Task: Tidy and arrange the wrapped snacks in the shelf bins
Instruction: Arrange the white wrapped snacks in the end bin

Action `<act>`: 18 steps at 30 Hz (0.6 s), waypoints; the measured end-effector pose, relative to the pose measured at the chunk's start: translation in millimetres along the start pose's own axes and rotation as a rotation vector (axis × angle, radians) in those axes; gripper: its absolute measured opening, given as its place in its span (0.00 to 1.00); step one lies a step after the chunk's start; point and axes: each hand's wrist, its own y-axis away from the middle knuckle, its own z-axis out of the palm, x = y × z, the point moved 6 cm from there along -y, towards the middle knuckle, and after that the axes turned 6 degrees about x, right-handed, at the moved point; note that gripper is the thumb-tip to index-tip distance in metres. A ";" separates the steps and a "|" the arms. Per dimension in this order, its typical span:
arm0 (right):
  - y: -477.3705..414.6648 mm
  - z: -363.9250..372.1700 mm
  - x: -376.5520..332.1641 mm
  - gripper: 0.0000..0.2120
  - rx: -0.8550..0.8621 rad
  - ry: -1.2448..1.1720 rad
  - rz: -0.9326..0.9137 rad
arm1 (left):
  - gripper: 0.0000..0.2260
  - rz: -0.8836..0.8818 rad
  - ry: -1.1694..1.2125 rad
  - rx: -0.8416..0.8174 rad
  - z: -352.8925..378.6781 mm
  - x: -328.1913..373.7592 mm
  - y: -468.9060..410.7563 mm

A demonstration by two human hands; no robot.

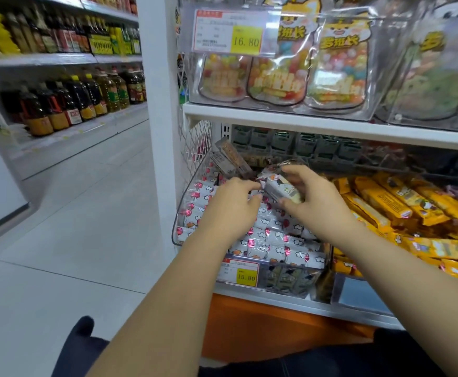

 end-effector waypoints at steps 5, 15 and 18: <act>8.2 0.6 -9.4 0.26 0.036 -0.232 -0.006 | 0.15 -0.120 0.283 -0.012 -10.6 -0.2 7.1; -6.8 21.2 -38.9 0.24 -0.101 -0.525 0.009 | 0.13 -0.141 0.525 0.137 -32.9 -16.2 1.3; -19.2 22.8 -43.3 0.22 -0.129 -0.488 -0.013 | 0.19 -0.064 0.539 0.093 -37.6 -13.9 -0.4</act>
